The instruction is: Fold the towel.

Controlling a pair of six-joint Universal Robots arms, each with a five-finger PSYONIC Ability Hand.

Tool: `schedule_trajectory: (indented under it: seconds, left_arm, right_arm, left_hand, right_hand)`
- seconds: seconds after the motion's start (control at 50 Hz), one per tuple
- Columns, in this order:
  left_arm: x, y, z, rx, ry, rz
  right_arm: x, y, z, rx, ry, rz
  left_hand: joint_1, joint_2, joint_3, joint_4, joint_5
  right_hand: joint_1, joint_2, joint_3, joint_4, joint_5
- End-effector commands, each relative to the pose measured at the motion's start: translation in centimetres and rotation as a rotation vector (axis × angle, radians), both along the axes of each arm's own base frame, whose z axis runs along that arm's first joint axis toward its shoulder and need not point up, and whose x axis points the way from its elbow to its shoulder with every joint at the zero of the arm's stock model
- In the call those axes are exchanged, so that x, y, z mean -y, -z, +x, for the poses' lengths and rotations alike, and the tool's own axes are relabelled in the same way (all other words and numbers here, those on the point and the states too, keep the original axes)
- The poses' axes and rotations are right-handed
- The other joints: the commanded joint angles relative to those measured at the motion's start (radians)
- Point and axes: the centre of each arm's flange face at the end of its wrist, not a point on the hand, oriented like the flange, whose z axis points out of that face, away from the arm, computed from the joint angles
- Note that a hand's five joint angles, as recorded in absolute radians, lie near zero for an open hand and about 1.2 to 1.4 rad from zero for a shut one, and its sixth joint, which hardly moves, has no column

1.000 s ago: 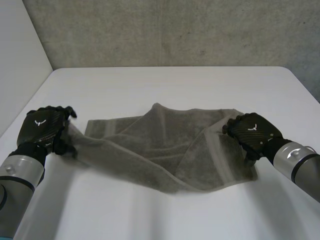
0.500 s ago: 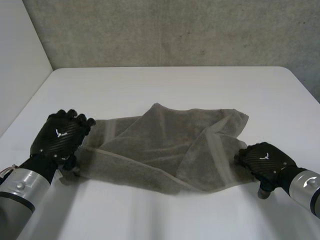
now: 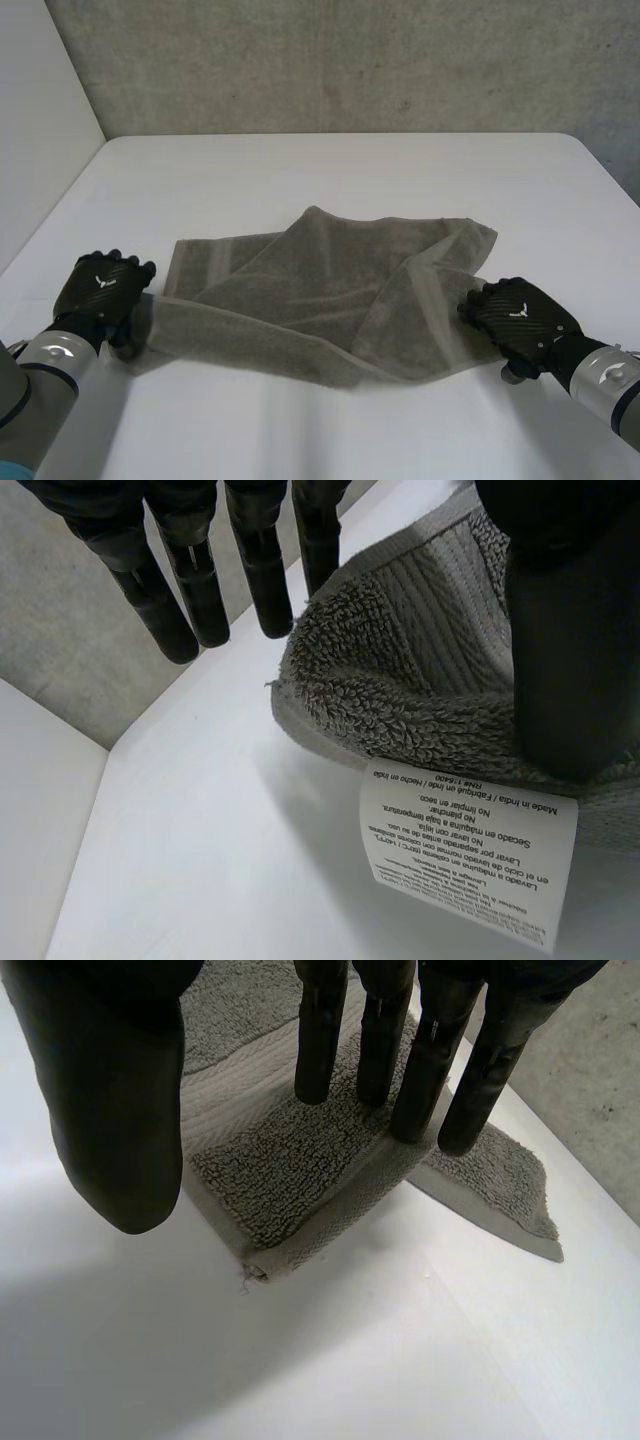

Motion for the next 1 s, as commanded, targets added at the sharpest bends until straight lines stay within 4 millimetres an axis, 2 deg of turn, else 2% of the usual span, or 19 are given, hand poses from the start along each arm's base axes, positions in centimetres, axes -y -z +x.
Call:
schedule_trajectory:
  seconds: [0.02,0.1,0.7,0.8,0.84,0.86,0.9,1.0]
  left_arm:
    - [0.2,0.2,0.1,0.0,-0.002,0.006]
    - [0.2,0.2,0.1,0.0,-0.003,0.007]
    - [0.0,0.2,0.1,-0.001,-0.002,0.011]
    - [0.0,0.2,0.1,-0.002,-0.004,0.011]
    - [0.1,0.2,0.1,-0.007,-0.007,0.011]
    - [0.1,0.2,0.1,-0.007,-0.007,0.011]
    - [0.1,0.2,0.1,-0.008,-0.006,0.011]
    - [0.2,0.2,0.4,-0.01,-0.015,0.013]
  right_arm:
    - [1.0,0.9,0.1,-0.003,-0.003,-0.05]
    - [1.4,1.5,0.1,-0.002,-0.005,-0.045]
    - [4.5,2.5,-0.2,-0.026,0.041,-0.101]
    - [4.7,2.4,-0.2,-0.026,0.043,-0.109]
    - [4.8,2.4,-0.2,-0.026,0.045,-0.108]
    - [4.9,2.5,-0.2,-0.025,0.045,-0.108]
    - [5.0,2.6,-0.2,-0.027,0.046,-0.106]
    - [4.9,3.2,0.4,-0.036,0.037,-0.098]
  left_hand:
    - [-0.05,-0.065,-0.047,-0.063,-0.218]
    - [-0.05,-0.065,-0.047,-0.063,-0.218]
    - [-0.047,-0.062,-0.044,-0.06,-0.215]
    - [0.064,0.049,0.067,0.052,-0.104]
    - [0.254,0.239,0.257,0.241,0.086]
    - [0.255,0.24,0.258,0.242,0.087]
    - [0.483,0.468,0.486,0.47,0.315]
    - [0.622,0.607,0.625,0.609,0.454]
  right_hand:
    - [0.018,0.03,0.025,0.023,0.013]
    - [0.032,0.044,0.04,0.038,0.027]
    - [0.123,0.135,0.131,0.129,0.118]
    - [0.123,0.135,0.131,0.129,0.118]
    - [0.12,0.133,0.128,0.126,0.115]
    - [0.12,0.133,0.128,0.126,0.115]
    - [0.123,0.135,0.131,0.129,0.118]
    - [0.123,0.135,0.131,0.129,0.118]
